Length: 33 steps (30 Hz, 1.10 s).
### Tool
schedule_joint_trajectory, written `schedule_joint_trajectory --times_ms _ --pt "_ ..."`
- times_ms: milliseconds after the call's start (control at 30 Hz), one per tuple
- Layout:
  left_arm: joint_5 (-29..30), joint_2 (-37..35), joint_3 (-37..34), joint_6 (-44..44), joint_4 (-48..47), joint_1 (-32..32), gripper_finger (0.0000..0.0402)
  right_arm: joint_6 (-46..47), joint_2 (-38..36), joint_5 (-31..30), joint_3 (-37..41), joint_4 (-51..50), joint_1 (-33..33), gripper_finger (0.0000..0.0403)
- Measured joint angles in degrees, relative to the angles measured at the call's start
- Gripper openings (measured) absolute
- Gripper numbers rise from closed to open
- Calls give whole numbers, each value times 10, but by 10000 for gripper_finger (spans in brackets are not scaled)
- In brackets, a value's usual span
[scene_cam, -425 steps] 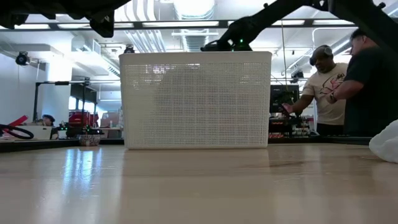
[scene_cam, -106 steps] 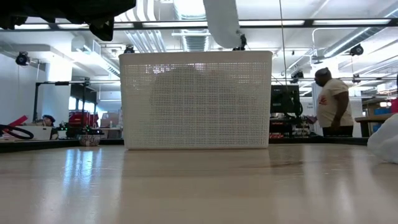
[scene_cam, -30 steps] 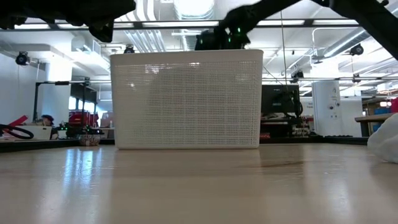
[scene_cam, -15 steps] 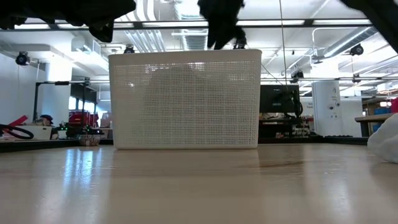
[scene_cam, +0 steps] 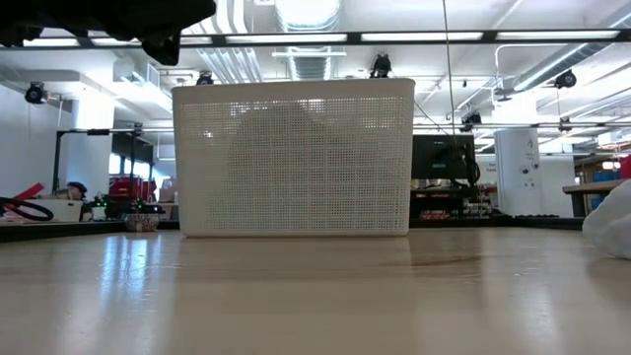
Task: Sort clothes
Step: Put the white dress into the laundry organizer
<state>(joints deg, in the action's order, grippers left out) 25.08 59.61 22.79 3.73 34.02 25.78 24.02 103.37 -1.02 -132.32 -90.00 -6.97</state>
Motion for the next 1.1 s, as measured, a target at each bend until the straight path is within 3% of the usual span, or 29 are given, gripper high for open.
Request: schedule_joint_trajectory --times_ms 233,500,833,1100 --pt "1 0 0 11 6 0 0 120 15 0 26 0 -168 190" --pt "1 0 0 29 26 -4 0 308 37 2 91 1 -301 203" --pt "1 0 0 42 36 -9 0 491 35 3 236 -1 -383 252" --pt "0 0 0 46 47 -19 0 523 36 107 380 0 -395 290"
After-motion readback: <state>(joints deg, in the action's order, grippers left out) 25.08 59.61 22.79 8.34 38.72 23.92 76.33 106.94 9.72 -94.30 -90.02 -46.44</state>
